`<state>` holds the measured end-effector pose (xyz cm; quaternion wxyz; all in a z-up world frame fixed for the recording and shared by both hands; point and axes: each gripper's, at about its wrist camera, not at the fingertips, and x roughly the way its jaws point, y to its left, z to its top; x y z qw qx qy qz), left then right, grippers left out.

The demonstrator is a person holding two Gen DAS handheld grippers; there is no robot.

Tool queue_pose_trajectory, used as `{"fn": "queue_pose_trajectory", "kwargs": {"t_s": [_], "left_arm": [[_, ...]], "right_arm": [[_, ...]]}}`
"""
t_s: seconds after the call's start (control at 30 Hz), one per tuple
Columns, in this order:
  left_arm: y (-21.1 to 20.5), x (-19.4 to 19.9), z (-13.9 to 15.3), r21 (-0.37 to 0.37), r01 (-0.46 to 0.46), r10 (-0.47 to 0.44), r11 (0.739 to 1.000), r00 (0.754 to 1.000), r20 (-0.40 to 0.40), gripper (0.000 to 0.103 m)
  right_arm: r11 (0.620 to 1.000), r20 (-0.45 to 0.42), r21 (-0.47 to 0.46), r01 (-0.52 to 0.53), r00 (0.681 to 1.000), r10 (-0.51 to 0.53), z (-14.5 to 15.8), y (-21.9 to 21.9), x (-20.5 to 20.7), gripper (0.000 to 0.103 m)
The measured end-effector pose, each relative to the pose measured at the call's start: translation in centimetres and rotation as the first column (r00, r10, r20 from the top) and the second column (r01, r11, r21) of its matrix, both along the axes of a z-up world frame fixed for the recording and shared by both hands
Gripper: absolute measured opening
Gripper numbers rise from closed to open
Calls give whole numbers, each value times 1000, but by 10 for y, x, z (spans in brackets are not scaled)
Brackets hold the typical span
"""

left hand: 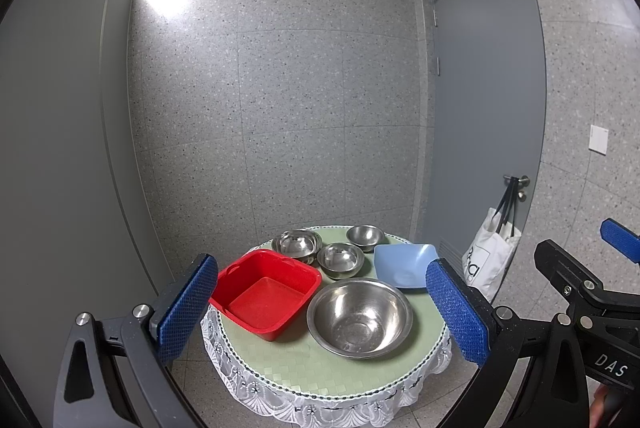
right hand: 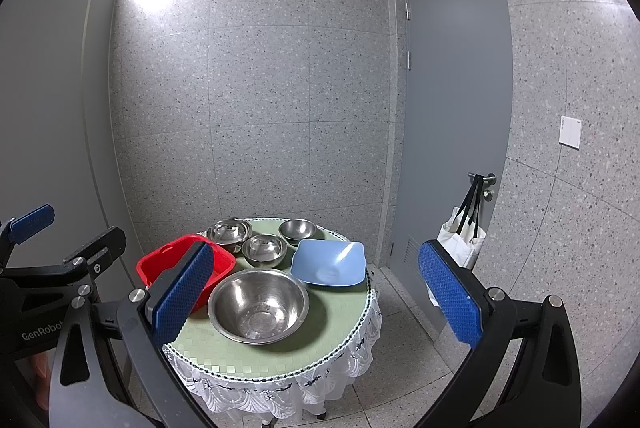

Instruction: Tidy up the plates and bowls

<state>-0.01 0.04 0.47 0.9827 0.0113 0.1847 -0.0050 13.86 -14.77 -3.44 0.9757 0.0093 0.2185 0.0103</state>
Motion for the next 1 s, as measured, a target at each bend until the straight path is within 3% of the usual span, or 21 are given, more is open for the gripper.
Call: {"fn": "queue_pose_trajectory", "kwargs": {"t_s": [1.0], "left_arm": [[2, 3, -1, -1, 5, -5, 1000, 1000, -6, 102]], "right_arm": [[1000, -10, 1, -1, 1000, 1, 0, 0, 5, 103]]}}
